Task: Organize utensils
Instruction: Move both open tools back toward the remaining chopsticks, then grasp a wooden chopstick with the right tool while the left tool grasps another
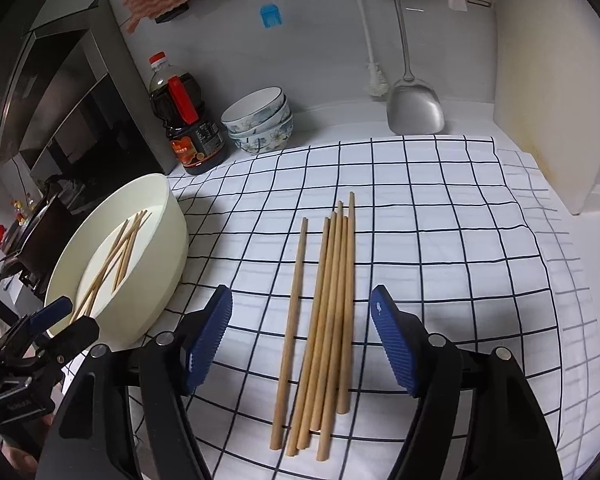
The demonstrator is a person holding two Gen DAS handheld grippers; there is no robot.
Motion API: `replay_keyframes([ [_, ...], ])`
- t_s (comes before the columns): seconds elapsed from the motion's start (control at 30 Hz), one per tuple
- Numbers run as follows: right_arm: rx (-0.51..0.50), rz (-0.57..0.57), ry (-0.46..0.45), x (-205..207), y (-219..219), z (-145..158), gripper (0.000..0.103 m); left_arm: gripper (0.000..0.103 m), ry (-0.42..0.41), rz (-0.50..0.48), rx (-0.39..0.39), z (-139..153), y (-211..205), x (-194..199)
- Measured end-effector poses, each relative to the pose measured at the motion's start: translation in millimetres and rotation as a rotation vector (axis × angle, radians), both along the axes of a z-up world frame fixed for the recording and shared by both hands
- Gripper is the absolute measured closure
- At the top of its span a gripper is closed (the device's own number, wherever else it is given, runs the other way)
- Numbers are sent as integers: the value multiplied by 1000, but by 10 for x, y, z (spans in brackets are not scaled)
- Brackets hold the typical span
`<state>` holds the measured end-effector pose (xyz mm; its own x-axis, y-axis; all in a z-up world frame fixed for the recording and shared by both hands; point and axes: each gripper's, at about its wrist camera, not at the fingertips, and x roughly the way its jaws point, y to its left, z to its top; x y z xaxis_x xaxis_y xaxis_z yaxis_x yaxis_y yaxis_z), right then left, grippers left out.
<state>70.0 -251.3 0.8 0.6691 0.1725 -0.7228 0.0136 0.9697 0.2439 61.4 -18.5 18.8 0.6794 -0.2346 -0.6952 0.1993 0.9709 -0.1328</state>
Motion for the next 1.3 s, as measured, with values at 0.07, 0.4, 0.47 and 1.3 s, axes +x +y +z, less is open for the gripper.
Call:
replay_keyframes([
  [0.07,-42,-1,14,20,-9,-27,34,6,1,1,15,-10,-58,-18],
  [0.4,-88,13,130,118,-188,-310,34,6,49,-15,7,-165,-366,-149],
  [0.47,-95,13,156,147,-225,-384,34,6,65,-19,4,-210,-445,-159],
  [1.3,-194,41,267,216,-199,-677,34,6,173,5,32,-601,-611,-76],
])
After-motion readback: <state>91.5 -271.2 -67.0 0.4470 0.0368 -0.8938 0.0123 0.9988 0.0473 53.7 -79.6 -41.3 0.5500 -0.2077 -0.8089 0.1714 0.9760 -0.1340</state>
